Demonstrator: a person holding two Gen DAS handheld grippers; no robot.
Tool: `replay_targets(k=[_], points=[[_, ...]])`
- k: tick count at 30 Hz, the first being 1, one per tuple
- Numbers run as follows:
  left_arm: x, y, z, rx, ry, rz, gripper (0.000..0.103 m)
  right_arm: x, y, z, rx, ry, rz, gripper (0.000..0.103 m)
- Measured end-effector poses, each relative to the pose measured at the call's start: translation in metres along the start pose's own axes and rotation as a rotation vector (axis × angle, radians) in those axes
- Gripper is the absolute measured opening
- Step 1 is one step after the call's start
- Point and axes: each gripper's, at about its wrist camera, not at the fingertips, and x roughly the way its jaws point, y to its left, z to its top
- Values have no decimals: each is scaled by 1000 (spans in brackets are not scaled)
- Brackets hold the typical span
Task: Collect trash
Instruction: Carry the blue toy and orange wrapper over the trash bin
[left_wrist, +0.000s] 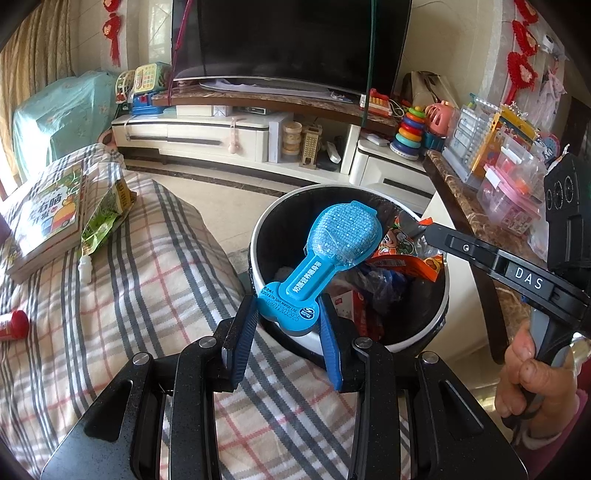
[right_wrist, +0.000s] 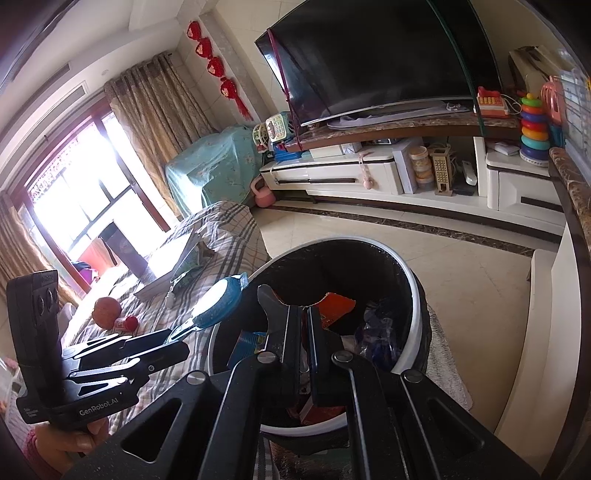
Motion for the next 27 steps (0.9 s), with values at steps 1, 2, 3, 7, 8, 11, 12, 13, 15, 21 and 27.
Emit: replay_targets(k=[1, 2, 3, 7, 8, 11, 12, 13, 15, 21, 27], points=[[1, 0, 1, 1, 1, 1, 32, 0, 0, 0, 0, 0, -1, 3], [1, 0, 1, 1, 2, 1, 32, 1, 0, 1, -1, 0, -1, 3], [2, -1, 1, 2, 2, 1, 32, 1, 0, 2, 0, 0, -1, 3], [4, -3, 4, 7, 2, 3, 32, 1, 1, 2, -4, 0, -2, 3], [4, -3, 4, 8, 2, 3, 32, 2, 0, 2, -5, 0, -3, 3], [5, -4, 4, 12, 5, 5, 32, 3, -1, 4, -9, 2, -5, 3], [6, -4, 5, 13, 6, 6, 32, 3, -2, 5, -10, 3, -6, 3], [7, -4, 5, 15, 6, 7, 32, 4, -2, 6, -11, 3, -6, 3], [8, -5, 6, 17, 10, 8, 32, 4, -2, 6, -10, 4, -8, 3], [12, -8, 9, 25, 17, 13, 32, 7, -4, 9, -10, 12, -12, 3], [15, -11, 11, 31, 22, 14, 32, 9, -5, 11, -11, 17, -15, 3]])
